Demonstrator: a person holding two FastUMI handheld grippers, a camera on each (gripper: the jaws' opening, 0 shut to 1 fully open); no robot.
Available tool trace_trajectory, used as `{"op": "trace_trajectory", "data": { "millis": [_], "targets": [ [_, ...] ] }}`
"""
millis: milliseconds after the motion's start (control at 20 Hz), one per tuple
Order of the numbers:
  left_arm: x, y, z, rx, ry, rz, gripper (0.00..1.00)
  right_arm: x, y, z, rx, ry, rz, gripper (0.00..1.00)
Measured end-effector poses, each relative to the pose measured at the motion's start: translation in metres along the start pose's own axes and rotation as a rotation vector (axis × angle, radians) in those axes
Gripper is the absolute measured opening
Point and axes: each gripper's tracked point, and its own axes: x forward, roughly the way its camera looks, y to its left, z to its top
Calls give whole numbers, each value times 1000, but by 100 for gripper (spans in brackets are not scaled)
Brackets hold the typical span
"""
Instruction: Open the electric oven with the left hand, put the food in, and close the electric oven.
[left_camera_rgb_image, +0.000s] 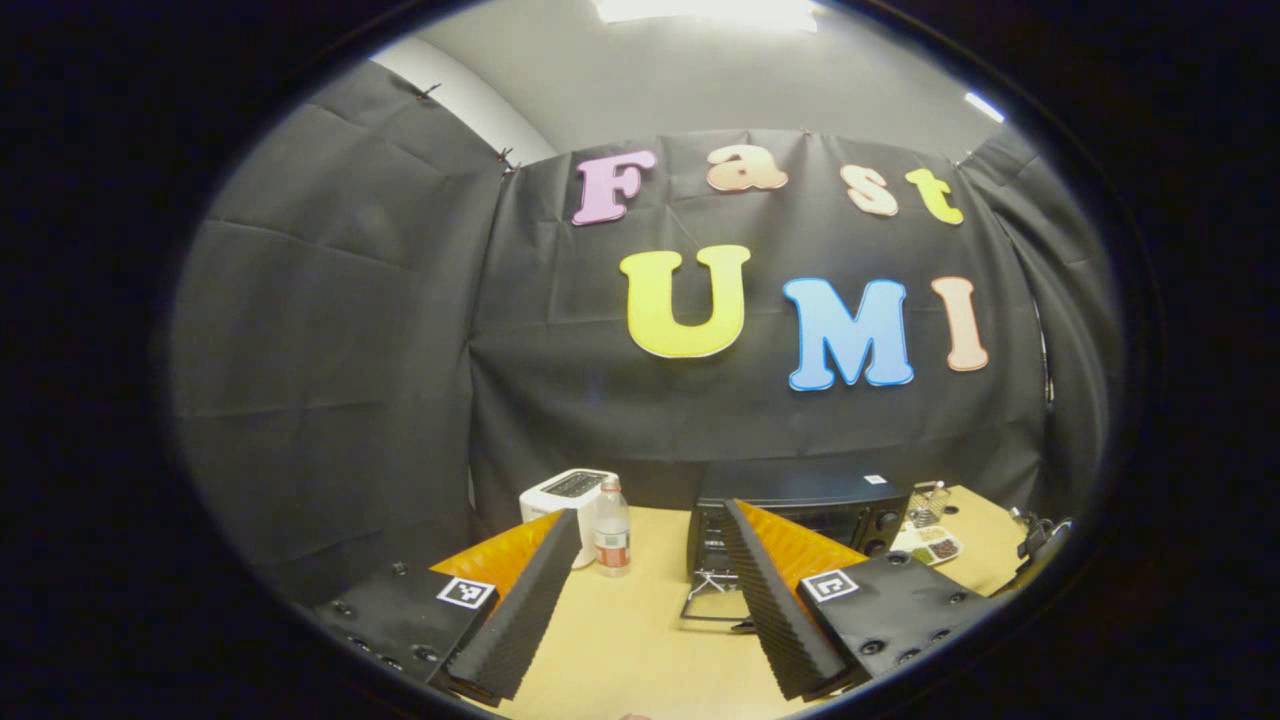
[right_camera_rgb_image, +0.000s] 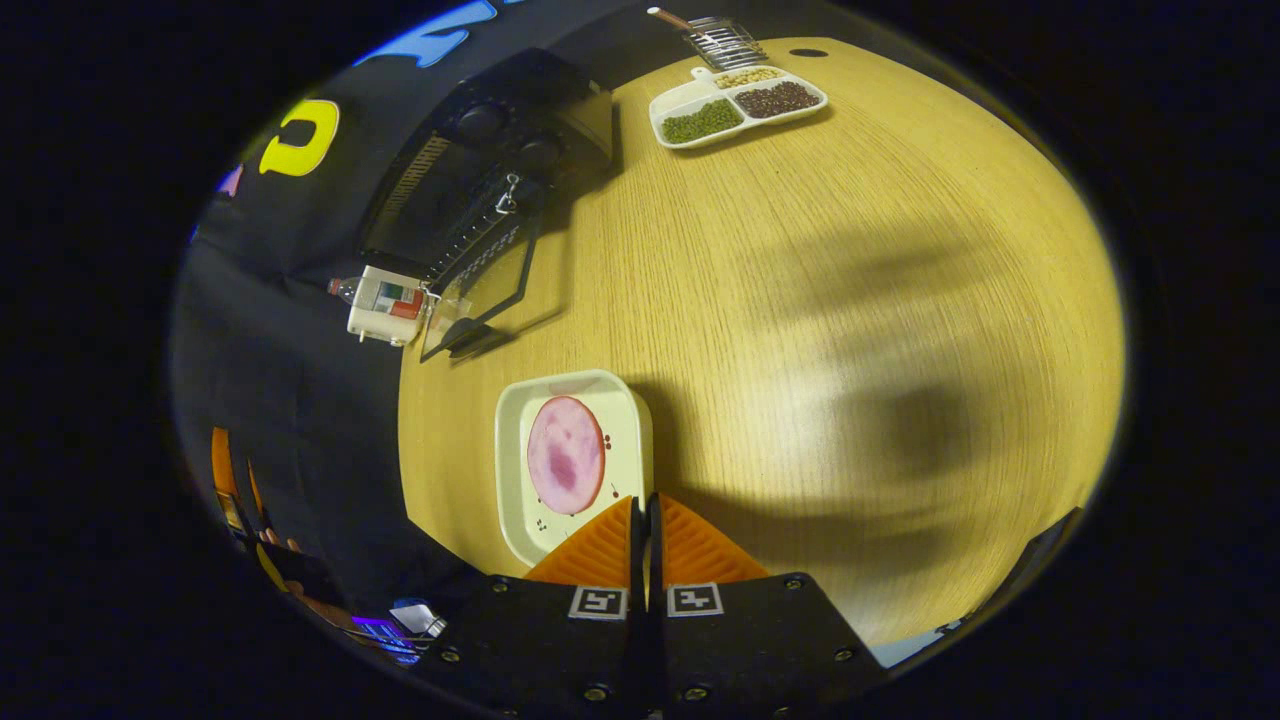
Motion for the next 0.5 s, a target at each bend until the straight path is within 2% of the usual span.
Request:
{"op": "trace_trajectory", "data": {
  "millis": [150,200,500],
  "targets": [
    [-11,-17,3,13,-6,-16,100,-10,11,5,35,-45,33,0],
    [-14,-21,3,23,-7,-17,90,-12,14,9,49,-64,39,1],
    [-33,-44,2,37,-1,-47,100,-23,42,26,117,-156,71,0]
  ]
}}
